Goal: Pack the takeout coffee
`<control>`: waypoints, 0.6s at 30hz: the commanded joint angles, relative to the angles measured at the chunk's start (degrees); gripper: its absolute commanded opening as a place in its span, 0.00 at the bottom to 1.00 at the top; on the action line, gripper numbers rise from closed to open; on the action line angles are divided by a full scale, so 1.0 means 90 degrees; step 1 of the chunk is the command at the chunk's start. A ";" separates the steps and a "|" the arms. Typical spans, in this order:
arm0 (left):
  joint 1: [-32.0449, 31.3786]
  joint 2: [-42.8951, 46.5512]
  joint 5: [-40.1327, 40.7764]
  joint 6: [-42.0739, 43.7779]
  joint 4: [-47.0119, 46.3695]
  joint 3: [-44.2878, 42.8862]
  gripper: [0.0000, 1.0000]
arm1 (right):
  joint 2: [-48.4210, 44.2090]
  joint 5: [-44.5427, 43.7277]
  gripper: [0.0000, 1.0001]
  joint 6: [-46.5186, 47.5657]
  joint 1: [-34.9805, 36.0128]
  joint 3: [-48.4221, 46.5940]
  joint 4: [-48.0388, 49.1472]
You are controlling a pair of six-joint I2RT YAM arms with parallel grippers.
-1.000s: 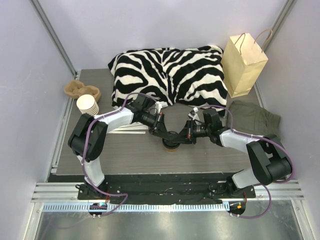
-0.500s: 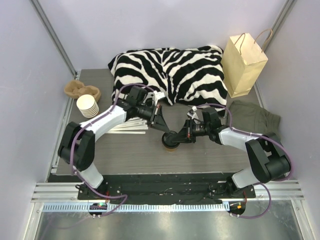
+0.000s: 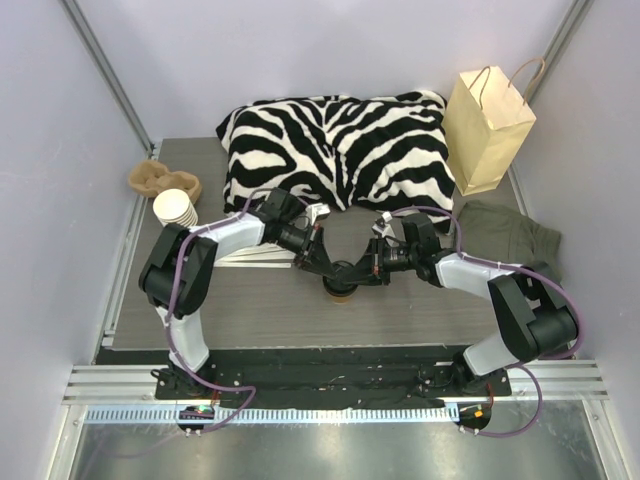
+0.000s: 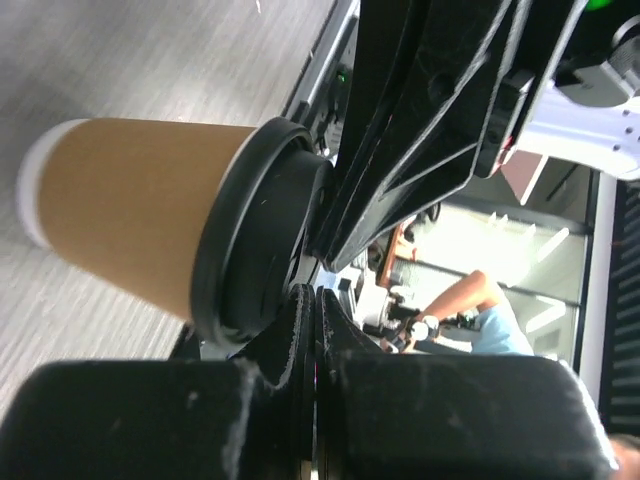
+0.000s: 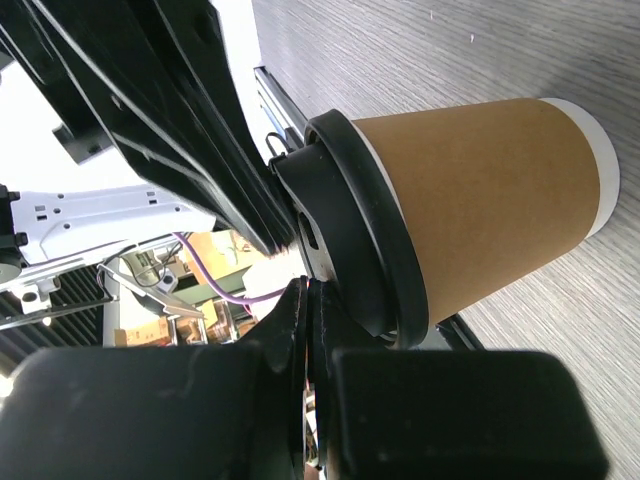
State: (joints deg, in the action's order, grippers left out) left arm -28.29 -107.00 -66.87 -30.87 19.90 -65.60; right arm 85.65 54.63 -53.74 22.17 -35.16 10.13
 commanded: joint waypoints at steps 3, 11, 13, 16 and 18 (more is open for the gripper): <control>0.0205 0.0872 0.0585 0.0139 0.0015 -0.0249 0.00 | 0.0279 -0.1100 0.01 0.0424 0.0007 0.0196 -0.0706; 0.0048 0.1635 0.0633 -0.0114 -0.0199 0.0198 0.00 | -0.0004 -0.0475 0.01 -0.0122 0.0114 -0.0088 0.0103; 0.0048 0.1781 0.0760 -0.0124 -0.0287 0.0277 0.00 | -0.0199 -0.0358 0.01 -0.0367 0.0153 -0.0127 0.0328; 0.0038 0.1937 0.0857 -0.0115 -0.0317 0.0258 0.00 | -0.0472 -0.0260 0.01 -0.0445 0.0183 -0.0302 0.0349; 0.0048 0.2045 0.1072 -0.0017 -0.0249 0.0258 0.01 | -0.0570 -0.0192 0.01 -0.0504 0.0183 -0.0361 0.0349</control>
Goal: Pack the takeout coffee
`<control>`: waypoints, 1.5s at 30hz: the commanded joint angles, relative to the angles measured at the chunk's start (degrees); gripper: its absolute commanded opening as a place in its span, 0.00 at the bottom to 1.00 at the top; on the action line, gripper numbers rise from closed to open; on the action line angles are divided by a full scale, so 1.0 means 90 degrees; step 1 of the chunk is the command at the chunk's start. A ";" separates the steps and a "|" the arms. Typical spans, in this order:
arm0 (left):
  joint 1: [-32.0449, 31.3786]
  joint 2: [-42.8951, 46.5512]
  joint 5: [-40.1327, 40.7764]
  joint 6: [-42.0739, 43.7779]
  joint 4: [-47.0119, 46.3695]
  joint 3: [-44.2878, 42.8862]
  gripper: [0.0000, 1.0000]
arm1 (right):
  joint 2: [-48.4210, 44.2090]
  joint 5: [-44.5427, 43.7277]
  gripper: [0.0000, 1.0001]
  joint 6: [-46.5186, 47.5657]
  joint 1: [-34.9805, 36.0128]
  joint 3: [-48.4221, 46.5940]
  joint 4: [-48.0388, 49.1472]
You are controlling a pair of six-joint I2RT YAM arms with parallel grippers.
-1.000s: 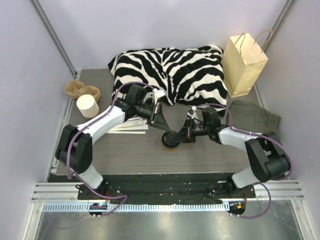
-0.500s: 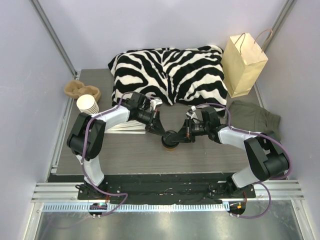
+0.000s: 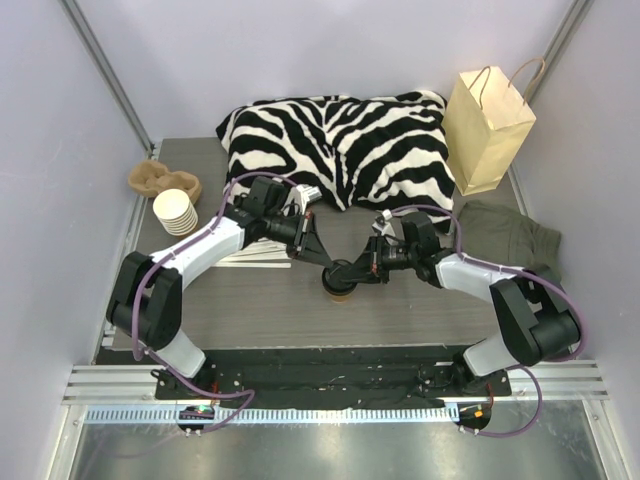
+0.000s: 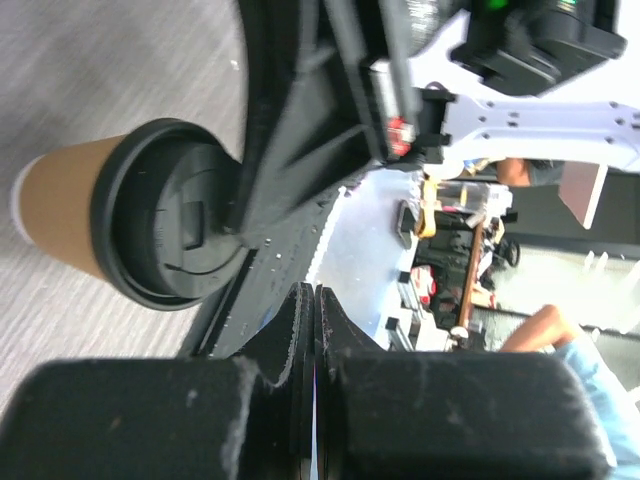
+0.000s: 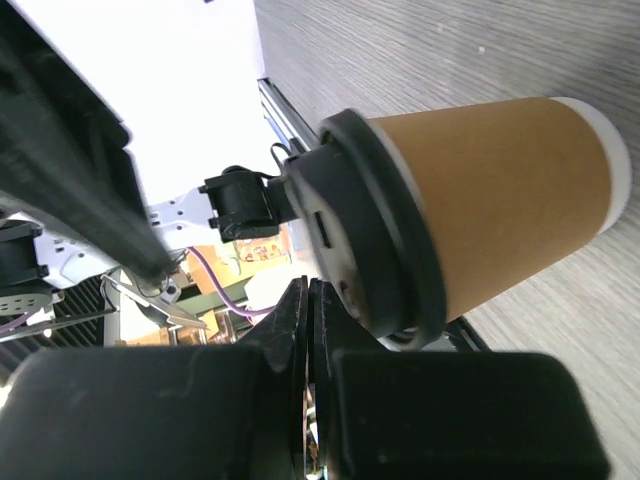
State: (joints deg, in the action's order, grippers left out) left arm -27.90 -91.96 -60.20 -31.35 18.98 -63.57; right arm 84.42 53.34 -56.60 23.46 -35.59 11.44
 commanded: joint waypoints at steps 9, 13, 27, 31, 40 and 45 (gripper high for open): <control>-0.0589 0.0951 0.3256 0.2163 0.1764 -0.0514 0.10 | -0.0484 -0.0184 0.01 0.0155 0.0039 -0.0586 -0.0342; -0.1011 0.0834 0.3332 0.2741 0.2061 -0.0807 0.11 | -0.0435 -0.0263 0.01 0.0380 0.0069 -0.0304 -0.0558; -0.3100 0.0756 0.6288 0.4616 0.2695 -0.1442 0.14 | 0.0102 -0.0234 0.01 0.0361 -0.0009 -0.0137 -0.0178; -0.3150 0.0482 0.6309 0.4724 0.2881 -0.1861 0.15 | 0.0219 -0.0243 0.01 0.0380 -0.0117 -0.0127 -0.0226; -0.3169 0.0228 0.6026 0.4802 0.2706 -0.1980 0.12 | 0.0356 -0.0292 0.01 0.0390 -0.0214 -0.0117 -0.0314; -0.3179 -0.0015 0.5869 0.4675 0.2325 -0.1472 0.11 | 0.0444 -0.0302 0.01 0.0371 -0.0234 -0.0127 -0.0305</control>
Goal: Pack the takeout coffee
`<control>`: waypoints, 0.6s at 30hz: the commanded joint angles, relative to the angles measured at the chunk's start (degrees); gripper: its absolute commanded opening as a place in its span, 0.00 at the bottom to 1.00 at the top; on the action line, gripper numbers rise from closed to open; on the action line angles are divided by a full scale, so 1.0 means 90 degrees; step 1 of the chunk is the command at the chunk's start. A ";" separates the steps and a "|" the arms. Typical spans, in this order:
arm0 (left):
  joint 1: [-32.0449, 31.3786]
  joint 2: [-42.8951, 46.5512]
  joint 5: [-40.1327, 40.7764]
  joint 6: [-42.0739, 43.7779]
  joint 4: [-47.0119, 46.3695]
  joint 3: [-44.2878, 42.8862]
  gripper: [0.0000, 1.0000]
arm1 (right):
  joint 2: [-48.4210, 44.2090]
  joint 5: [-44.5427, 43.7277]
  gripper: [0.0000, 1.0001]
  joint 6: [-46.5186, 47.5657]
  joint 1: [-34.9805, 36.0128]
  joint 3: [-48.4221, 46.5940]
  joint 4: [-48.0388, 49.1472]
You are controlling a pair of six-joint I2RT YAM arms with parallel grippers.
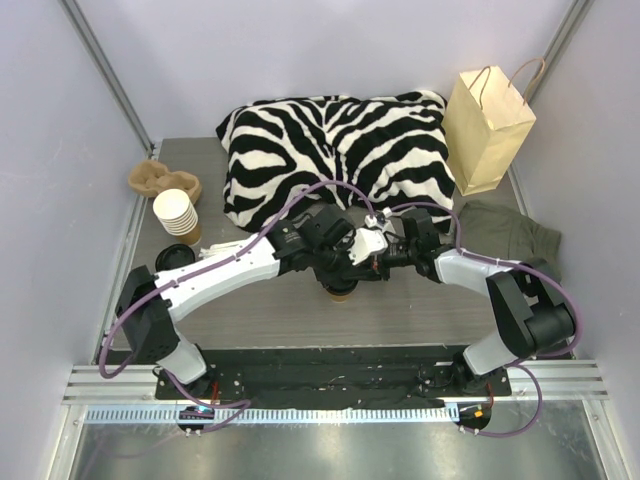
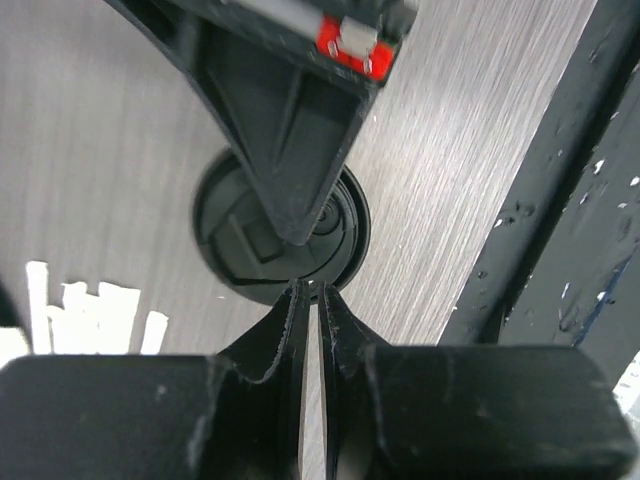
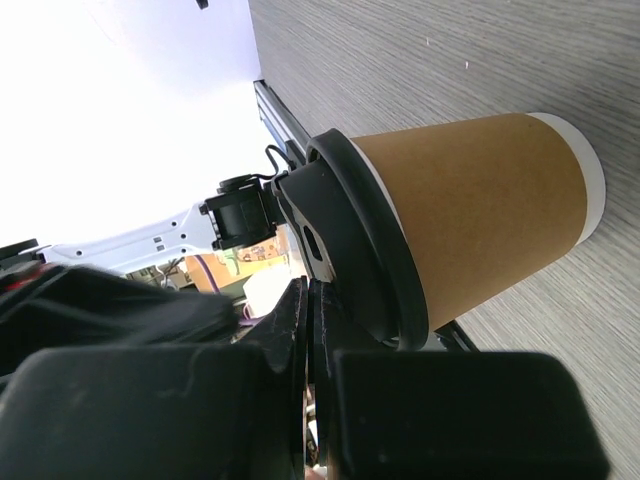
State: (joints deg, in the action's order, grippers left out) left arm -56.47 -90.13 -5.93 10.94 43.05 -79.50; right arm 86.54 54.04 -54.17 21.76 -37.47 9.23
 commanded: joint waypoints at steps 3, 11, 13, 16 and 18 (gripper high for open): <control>-0.0005 -0.0454 -0.0171 -0.0024 -0.0651 0.0688 0.11 | 0.0277 -0.0370 0.01 0.0091 -0.0045 0.0062 -0.0059; 0.0005 -0.0465 -0.0103 0.0064 -0.0584 0.0720 0.10 | 0.0394 -0.0438 0.01 0.0238 -0.0045 0.0004 -0.0225; 0.0034 -0.0367 -0.0112 0.0074 -0.0389 0.0379 0.10 | 0.0394 -0.0409 0.01 0.0238 -0.0045 -0.0016 -0.0225; 0.0034 -0.0260 -0.0297 -0.0072 -0.0164 0.0046 0.10 | 0.0326 -0.0409 0.01 0.0238 -0.0035 -0.0026 -0.0225; 0.0005 -0.0230 -0.0424 -0.0209 -0.0067 -0.0237 0.10 | 0.0277 -0.0380 0.01 0.0218 -0.0045 -0.0016 -0.0225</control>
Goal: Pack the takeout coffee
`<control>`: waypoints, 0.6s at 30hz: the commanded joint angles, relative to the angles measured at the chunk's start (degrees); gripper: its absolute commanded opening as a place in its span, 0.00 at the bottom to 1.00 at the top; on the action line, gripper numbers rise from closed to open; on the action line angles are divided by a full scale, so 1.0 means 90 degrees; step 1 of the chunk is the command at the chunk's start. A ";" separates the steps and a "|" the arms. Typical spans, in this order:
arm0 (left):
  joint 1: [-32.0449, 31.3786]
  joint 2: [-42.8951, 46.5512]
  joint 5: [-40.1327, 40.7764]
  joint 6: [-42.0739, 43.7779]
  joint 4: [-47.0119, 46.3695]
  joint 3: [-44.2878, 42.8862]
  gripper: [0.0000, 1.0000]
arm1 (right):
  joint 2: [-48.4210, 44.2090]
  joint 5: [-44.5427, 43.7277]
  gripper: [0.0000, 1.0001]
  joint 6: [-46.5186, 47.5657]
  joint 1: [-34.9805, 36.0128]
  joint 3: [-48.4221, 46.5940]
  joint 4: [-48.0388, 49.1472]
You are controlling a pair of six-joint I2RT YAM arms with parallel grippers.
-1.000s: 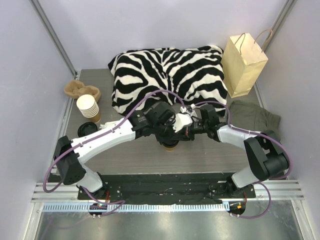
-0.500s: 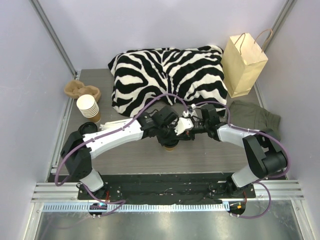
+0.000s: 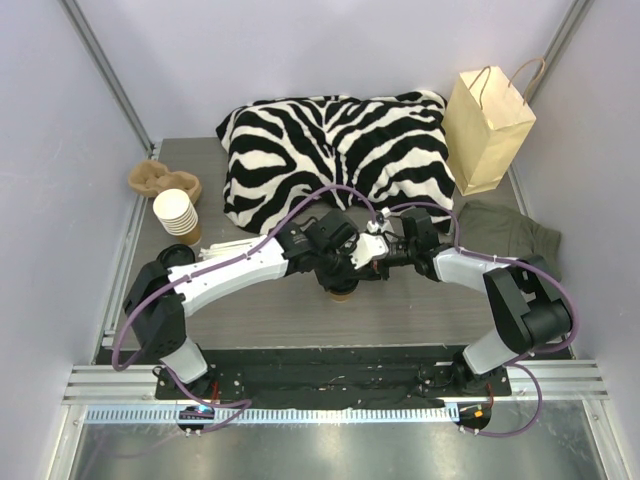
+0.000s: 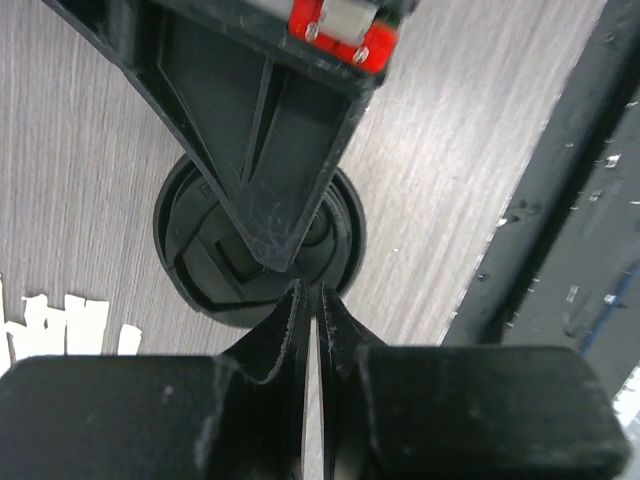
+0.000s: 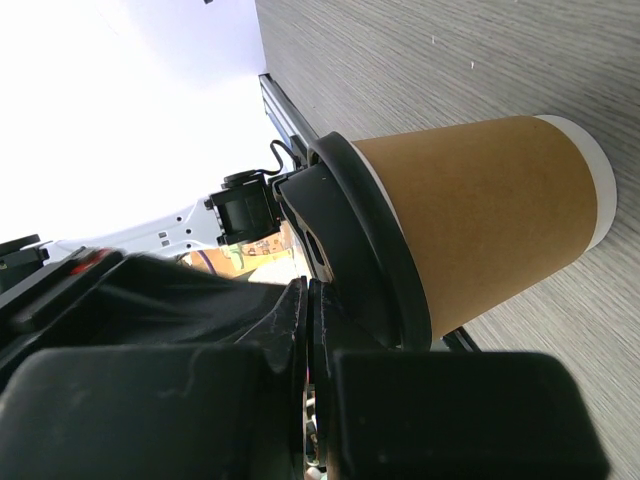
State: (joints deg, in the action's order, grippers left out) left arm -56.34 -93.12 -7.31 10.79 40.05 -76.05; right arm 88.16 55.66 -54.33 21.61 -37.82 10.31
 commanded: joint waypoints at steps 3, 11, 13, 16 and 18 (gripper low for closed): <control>-0.0029 0.0093 -0.0340 -0.0270 0.0315 -0.0837 0.10 | 0.0058 -0.0559 0.01 0.0216 -0.0028 0.0042 -0.0315; -0.0049 -0.0200 -0.0506 -0.0281 0.0072 -0.0477 0.10 | 0.0077 -0.0540 0.01 0.0177 -0.0028 0.0033 -0.0295; -0.0039 -0.0278 -0.0486 -0.0213 -0.0124 -0.0223 0.10 | 0.0087 -0.0550 0.01 0.0177 -0.0037 0.0042 -0.0276; -0.0039 -0.0424 -0.0457 -0.0202 -0.0271 0.0099 0.10 | 0.0107 -0.0549 0.01 0.0167 -0.0028 0.0052 -0.0256; -0.0030 -0.0473 -0.0409 -0.0173 -0.0309 0.0266 0.09 | 0.0116 -0.0549 0.01 0.0186 -0.0037 0.0052 -0.0256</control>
State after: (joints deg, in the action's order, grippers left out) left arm -56.51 -95.98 -11.00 9.02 38.94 -76.86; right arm 88.12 55.53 -54.35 21.61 -37.82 10.26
